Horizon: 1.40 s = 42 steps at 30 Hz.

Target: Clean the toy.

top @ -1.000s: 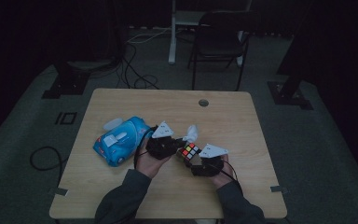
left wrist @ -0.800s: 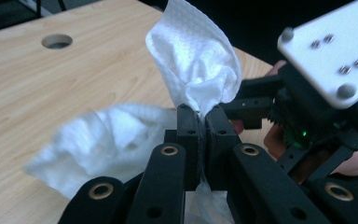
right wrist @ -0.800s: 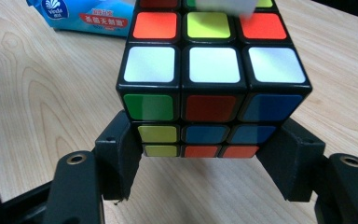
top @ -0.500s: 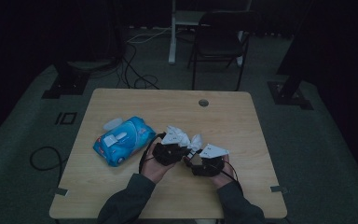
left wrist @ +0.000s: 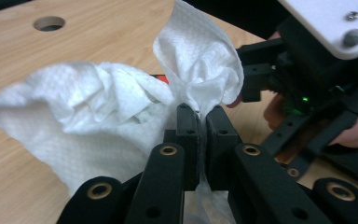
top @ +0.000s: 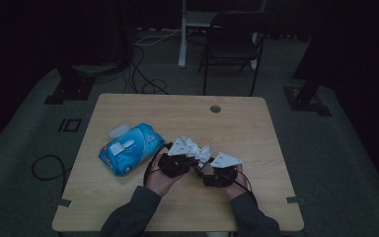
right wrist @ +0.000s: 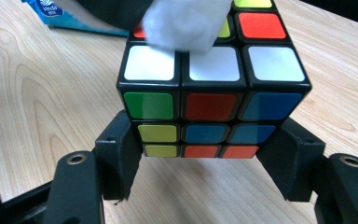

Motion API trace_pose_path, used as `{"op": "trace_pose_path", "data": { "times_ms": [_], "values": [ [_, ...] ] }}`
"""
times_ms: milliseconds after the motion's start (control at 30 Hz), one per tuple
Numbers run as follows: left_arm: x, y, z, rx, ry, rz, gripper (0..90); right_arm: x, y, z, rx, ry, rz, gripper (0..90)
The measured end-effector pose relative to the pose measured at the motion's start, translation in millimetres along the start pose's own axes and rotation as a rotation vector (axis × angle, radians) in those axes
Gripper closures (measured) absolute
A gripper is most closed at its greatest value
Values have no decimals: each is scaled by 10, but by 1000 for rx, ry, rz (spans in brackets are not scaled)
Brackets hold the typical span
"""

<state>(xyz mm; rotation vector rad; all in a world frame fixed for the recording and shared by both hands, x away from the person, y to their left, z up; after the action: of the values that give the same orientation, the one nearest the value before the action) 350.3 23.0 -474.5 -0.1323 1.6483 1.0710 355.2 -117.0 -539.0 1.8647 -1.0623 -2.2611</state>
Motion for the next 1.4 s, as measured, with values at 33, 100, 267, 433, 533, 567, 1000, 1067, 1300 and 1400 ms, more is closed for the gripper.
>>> {"op": "trace_pose_path", "data": {
  "times_ms": [33,100,267,433,533,567,1000,1067,1300,1400],
  "values": [
    [-6,3,13,-1,2,-2,860,0,1,3,0,-1,0,350],
    [-16,9,36,-13,1,-4,838,-4,3,9,-3,2,-2,350],
    [-39,8,83,-18,-1,-16,731,-11,3,23,-8,8,-7,350],
    [-37,-20,105,-16,11,-10,761,-7,-3,31,-9,12,-2,350],
    [-32,-39,101,-12,18,-5,833,-2,-12,34,-8,16,3,350],
    [-29,-42,94,-9,16,-4,847,-1,-13,35,-7,16,5,350],
    [-15,-86,-72,52,4,7,871,5,-16,28,-4,14,7,350],
    [-13,-97,-105,65,-2,9,871,7,-17,25,-2,13,8,350],
    [-27,-109,-200,85,-20,9,871,3,-8,18,1,10,0,350],
    [-37,-106,-178,80,-23,7,871,-1,-1,19,-1,9,-4,350]
  ]
}}
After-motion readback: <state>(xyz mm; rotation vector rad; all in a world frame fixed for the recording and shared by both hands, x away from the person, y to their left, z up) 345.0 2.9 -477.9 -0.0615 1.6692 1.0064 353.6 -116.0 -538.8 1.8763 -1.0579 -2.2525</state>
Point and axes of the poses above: each handheld gripper's, and its own axes: y roughly backward along the jaws, x roughly out of its underside, z roughly to its left, the point moved 5 cm from there along -y, roughly forward along the jaws, and after that the axes turned 12 degrees about -x, right-handed, at the moved point
